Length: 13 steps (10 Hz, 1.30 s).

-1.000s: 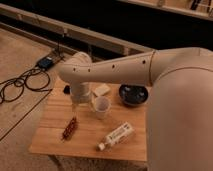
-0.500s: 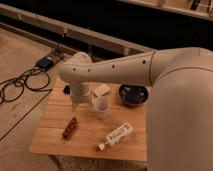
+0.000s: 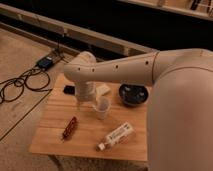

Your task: Place the ceramic cup in the ceramic bowl

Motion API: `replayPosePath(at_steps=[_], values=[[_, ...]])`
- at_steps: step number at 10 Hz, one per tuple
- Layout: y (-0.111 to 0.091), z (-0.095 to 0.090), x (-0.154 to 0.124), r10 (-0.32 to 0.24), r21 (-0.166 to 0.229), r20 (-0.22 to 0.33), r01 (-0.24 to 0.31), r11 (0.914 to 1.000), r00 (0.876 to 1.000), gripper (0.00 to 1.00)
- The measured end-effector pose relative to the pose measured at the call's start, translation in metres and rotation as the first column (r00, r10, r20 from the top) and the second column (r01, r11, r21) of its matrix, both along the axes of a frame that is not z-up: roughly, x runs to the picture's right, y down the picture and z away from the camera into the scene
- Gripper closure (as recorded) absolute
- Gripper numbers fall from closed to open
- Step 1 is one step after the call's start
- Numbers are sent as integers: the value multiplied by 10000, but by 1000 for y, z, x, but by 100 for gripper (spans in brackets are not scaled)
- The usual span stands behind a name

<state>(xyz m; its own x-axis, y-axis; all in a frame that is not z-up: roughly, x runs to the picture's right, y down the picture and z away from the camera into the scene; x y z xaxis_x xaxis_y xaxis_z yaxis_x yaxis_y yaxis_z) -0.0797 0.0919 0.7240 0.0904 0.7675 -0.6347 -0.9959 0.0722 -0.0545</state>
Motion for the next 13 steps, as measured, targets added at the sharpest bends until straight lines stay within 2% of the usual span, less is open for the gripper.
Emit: replayPosePath(at_steps=[3,7,13], values=[[-6,24,16,-267,224,13,267,9994,9996,35],[-10,53,23,-561,649,352,537,9964,9978,35],[18,100,33,-658,260,502,646,9976,9966,35]])
